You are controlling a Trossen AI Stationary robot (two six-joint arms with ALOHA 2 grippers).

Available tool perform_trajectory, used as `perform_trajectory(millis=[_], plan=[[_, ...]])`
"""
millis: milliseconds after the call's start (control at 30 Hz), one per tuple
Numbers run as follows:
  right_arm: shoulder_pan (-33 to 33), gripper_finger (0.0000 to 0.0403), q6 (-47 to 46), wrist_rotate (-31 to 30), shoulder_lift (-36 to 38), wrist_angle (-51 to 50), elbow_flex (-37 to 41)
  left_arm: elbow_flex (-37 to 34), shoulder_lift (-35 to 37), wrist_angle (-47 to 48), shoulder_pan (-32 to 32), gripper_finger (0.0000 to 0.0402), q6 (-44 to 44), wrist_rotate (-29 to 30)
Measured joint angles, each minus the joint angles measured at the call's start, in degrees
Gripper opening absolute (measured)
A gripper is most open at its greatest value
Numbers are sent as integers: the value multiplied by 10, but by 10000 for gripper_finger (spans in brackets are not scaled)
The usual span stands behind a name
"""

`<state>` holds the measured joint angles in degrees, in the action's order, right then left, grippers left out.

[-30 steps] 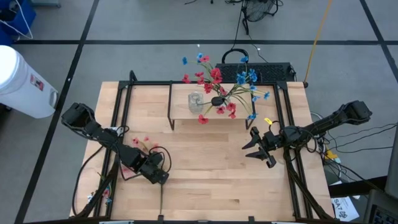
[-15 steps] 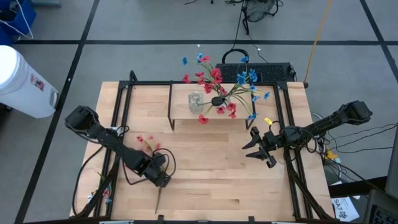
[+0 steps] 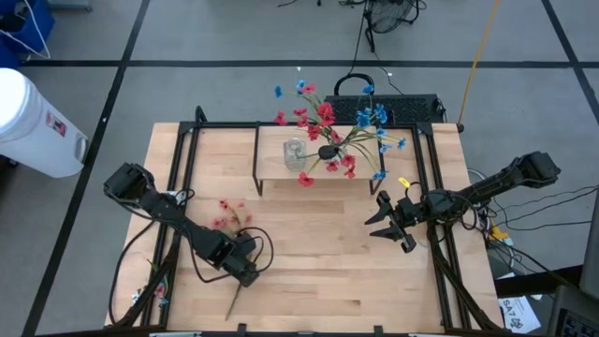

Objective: Pick and place flowers into a vace then onto a shelf
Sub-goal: Put the pink flowers into the left transparent vase on the shelf

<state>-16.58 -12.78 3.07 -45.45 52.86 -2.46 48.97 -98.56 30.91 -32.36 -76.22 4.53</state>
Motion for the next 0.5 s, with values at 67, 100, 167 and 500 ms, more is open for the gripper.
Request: perform_trajectory(millis=[67,100,167,500], plan=[[0,151,0,0,0,0,0,0,0,5,0,138,17,0],[0,150,0,0,0,0,0,0,0,6,0,121,31,1],[0,150,0,0,0,0,0,0,0,6,0,84,50,8],[0,150,0,0,0,0,0,-6,15,-4,-10,13,56,107]])
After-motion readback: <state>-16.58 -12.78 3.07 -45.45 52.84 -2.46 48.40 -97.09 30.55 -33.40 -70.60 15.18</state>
